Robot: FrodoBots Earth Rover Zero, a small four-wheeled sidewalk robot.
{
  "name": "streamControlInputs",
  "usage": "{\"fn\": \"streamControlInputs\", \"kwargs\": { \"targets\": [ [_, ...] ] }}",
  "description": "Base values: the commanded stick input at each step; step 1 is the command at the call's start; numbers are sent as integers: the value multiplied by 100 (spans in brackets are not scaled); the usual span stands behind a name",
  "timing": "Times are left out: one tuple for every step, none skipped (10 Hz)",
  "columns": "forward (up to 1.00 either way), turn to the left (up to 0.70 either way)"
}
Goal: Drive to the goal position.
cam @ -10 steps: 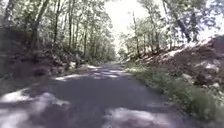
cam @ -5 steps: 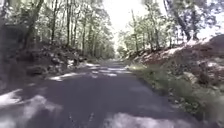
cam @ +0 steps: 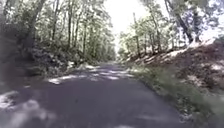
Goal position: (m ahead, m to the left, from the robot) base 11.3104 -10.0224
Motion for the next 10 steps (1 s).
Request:
{"fn": "streamControlInputs", "kwargs": {
  "targets": [
    [45, 0],
    [45, 0],
    [45, 0],
    [45, 0],
    [45, 0],
    [45, 0],
    [45, 0],
    [45, 0],
    [45, 0],
    [45, 0]
  ]
}}
